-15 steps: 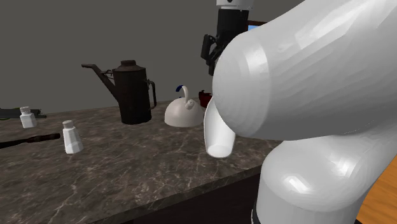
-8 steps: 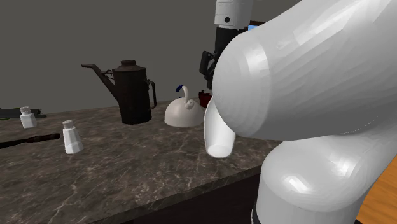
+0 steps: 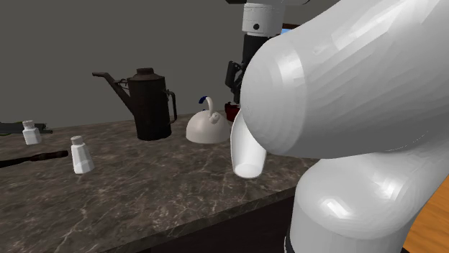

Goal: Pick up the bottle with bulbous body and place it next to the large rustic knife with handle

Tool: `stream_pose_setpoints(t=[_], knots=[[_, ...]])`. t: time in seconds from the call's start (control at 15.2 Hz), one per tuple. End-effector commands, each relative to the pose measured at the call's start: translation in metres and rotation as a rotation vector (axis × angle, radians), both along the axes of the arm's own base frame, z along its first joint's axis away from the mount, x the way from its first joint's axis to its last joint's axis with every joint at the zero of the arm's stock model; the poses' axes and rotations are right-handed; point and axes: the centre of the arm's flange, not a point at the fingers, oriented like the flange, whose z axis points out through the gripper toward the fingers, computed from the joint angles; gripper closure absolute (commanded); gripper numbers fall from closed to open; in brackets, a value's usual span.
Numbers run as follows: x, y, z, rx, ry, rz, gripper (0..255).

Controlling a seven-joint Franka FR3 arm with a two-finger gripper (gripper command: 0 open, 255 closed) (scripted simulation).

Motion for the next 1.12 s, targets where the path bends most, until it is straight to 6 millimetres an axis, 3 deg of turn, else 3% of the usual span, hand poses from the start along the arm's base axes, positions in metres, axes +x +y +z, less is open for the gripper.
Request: stream_pose_setpoints(t=[0.0, 0.59, 1.06], knots=[[0.000, 0.000, 0.000, 0.000, 0.000, 0.000, 255], [0.000, 0.000, 0.000, 0.000, 0.000, 0.000, 255], [0.000, 0.000, 0.037, 0.000, 0.000, 0.000, 255]])
